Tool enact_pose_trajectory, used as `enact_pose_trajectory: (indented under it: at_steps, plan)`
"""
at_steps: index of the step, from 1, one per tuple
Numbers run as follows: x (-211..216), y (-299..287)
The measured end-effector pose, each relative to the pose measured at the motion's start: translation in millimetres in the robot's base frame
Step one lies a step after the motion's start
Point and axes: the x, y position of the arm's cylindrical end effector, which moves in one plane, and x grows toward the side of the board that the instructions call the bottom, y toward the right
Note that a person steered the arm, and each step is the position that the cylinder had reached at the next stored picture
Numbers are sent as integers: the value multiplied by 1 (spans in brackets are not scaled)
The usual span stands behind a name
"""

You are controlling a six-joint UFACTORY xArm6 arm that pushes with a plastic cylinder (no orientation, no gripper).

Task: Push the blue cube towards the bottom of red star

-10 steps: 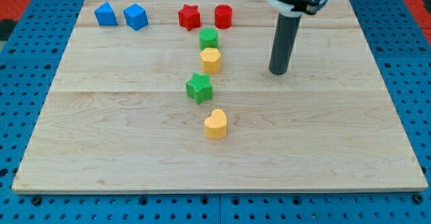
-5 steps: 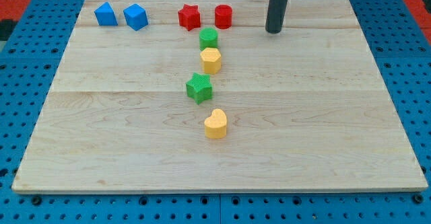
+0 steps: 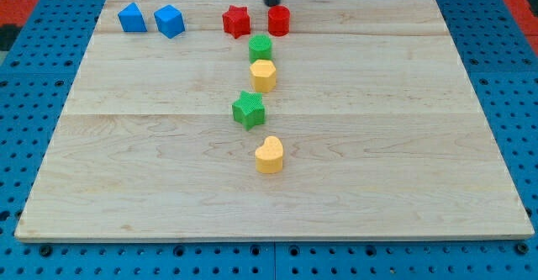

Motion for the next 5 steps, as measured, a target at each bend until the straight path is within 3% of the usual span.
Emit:
enact_pose_trajectory:
  at_steps: [4, 5]
  plan:
    - [1, -160]
    - [1, -160]
